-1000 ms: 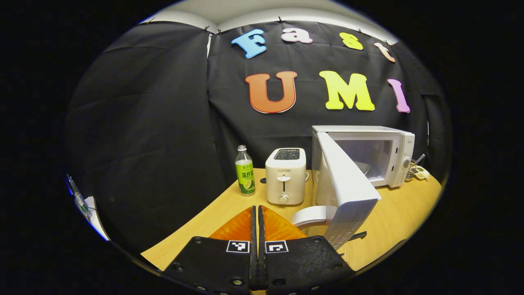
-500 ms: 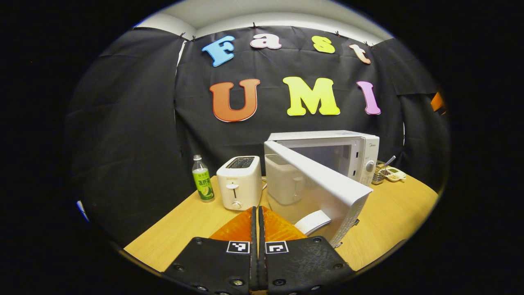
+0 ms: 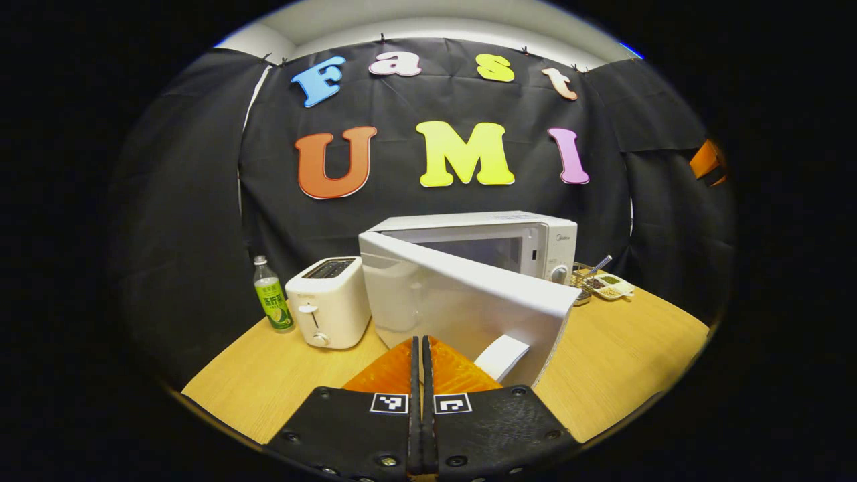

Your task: Open the microwave oven with the left hand, put the food in, and close the microwave oven.

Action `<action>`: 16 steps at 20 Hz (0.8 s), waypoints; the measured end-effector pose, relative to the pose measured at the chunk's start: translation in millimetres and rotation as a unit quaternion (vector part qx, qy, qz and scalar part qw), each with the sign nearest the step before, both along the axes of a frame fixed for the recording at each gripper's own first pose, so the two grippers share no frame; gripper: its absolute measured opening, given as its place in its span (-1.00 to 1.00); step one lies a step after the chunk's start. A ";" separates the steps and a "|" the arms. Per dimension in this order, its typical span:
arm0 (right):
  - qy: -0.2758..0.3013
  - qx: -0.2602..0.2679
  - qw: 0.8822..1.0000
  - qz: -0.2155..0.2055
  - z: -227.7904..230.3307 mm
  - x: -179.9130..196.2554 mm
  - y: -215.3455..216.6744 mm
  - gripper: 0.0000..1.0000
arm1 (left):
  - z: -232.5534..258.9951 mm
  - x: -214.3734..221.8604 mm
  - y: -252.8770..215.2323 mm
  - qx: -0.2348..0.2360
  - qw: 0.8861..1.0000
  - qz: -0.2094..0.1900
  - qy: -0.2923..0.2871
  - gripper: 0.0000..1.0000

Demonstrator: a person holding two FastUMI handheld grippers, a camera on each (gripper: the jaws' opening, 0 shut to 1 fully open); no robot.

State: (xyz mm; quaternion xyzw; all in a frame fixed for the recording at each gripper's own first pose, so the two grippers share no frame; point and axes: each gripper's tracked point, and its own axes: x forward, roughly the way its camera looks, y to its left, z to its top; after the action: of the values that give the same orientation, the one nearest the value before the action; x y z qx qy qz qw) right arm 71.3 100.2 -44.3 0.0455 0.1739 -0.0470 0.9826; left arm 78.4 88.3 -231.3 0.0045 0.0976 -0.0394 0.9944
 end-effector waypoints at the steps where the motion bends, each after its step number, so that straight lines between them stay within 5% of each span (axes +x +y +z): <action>1: 0.000 0.001 1.000 -0.001 0.0 -0.1 -1.7 0.87 | -1.0 5.0 -9.0 0.001 1.000 -0.006 0.001 -1.00; 2: 0.001 0.002 1.000 -0.001 0.1 0.6 -4.8 1.00 | -0.6 9.0 -17.8 0.002 1.000 -0.013 0.002 -1.00; 9: 0.002 -0.009 1.000 0.005 4.2 15.2 -26.0 1.00 | 9.0 47.9 -71.7 0.006 0.999 -0.045 -0.008 -1.00; 10: 0.004 -0.010 1.000 0.003 4.7 17.1 -29.2 0.87 | 11.5 54.5 -78.2 0.007 0.999 -0.048 -0.010 -1.00; 11: 0.004 -0.009 1.000 0.001 5.5 19.3 -32.8 0.87 | 14.0 59.8 -85.0 0.007 0.999 -0.051 -0.013 -0.84; 14: 0.006 -0.012 1.000 -0.002 2.9 26.9 -47.6 1.00 | 18.2 77.7 -104.7 0.010 0.998 -0.058 -0.018 -1.00; 16: 0.009 -0.013 1.000 -0.002 1.7 31.1 -55.4 0.87 | 20.4 88.6 -116.7 0.009 0.998 -0.061 -0.021 -1.00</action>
State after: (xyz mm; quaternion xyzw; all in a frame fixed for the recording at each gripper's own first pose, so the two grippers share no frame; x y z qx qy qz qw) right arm 102.4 44.8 -42.6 0.0328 0.1821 -0.0515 0.9814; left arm 166.9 -28.4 -210.9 0.0203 0.0764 -0.0989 0.9920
